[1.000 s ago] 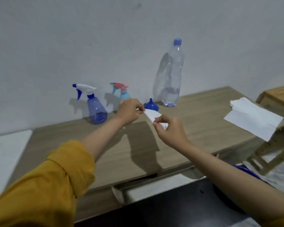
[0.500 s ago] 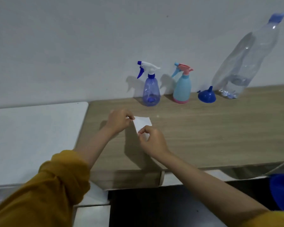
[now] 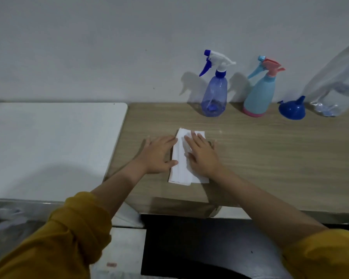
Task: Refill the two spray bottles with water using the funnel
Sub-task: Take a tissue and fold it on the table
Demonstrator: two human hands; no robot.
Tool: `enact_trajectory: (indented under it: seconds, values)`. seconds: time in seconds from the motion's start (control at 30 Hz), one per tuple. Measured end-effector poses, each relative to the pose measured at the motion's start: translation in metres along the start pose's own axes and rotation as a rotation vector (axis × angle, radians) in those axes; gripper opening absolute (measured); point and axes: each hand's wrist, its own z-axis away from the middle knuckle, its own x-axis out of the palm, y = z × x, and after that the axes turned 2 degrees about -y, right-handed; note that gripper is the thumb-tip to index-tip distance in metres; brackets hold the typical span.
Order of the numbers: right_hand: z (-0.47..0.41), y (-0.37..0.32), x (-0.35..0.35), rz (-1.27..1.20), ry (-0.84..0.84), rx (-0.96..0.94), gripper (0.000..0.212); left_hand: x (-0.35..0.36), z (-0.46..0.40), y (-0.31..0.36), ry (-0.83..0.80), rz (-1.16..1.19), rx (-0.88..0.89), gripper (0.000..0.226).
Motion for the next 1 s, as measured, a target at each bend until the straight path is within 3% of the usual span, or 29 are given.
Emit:
enact_trajectory:
  seconds: [0.2, 0.5, 1.0]
  values:
    - [-0.019, 0.01, 0.007, 0.142, -0.165, -0.085, 0.054, 0.006, 0.009, 0.012, -0.039, -0.091, -0.014, 0.072]
    - [-0.015, 0.014, 0.007, 0.186, -0.157, -0.096, 0.057, 0.015, 0.029, 0.032, -0.149, -0.178, -0.035, 0.081]
    - [0.023, 0.069, -0.013, 0.224, -0.156, -0.178, 0.059, 0.036, 0.02, 0.109, -0.148, -0.179, -0.129, 0.083]
